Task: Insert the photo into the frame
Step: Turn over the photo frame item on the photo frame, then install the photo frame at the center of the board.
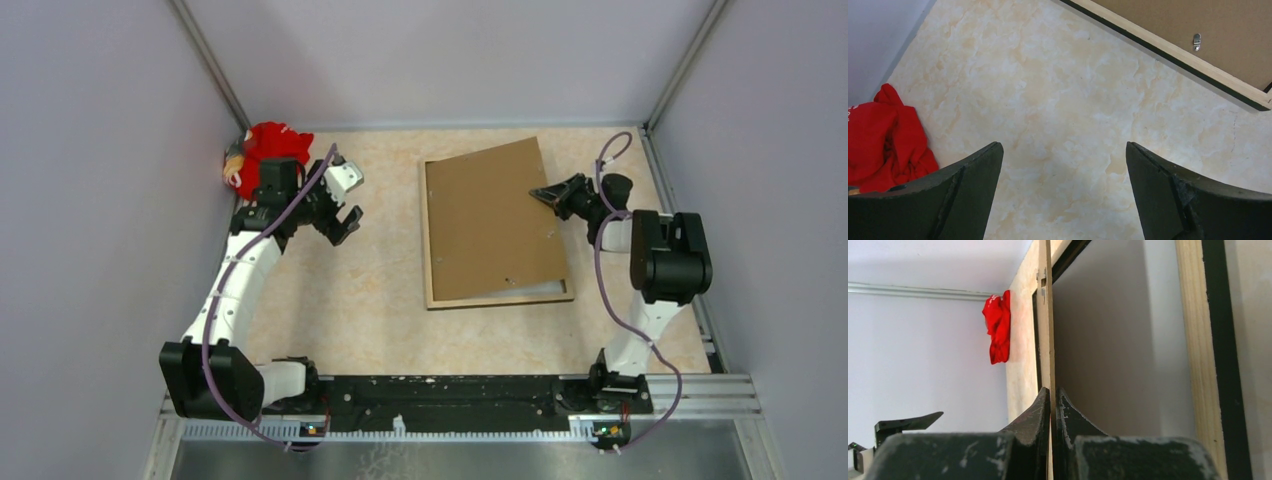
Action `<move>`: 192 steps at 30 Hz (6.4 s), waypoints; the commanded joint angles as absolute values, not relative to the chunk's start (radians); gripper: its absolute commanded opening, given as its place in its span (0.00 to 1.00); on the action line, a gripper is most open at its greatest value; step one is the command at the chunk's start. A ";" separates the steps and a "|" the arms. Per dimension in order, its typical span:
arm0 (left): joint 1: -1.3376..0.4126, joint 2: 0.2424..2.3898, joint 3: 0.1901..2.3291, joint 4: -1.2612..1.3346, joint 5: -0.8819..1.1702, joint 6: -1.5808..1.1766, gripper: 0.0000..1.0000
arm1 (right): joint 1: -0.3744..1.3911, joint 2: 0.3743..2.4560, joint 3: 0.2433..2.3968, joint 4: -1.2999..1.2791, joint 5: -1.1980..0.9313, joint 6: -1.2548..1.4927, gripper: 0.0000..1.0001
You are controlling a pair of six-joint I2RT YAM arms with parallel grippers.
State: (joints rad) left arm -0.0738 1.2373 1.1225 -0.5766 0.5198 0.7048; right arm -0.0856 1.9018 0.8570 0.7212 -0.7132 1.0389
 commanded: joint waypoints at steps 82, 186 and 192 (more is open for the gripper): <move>-0.067 1.902 1.181 -0.553 0.801 0.450 0.13 | 0.962 1.953 1.056 0.460 -0.098 0.891 0.53; -0.055 2.195 1.682 -0.566 0.855 0.181 0.40 | 0.594 2.055 1.336 0.326 -0.270 0.727 0.63; -0.058 2.231 1.692 -0.563 0.854 0.185 0.28 | 0.589 2.169 1.452 0.299 -0.303 0.717 0.63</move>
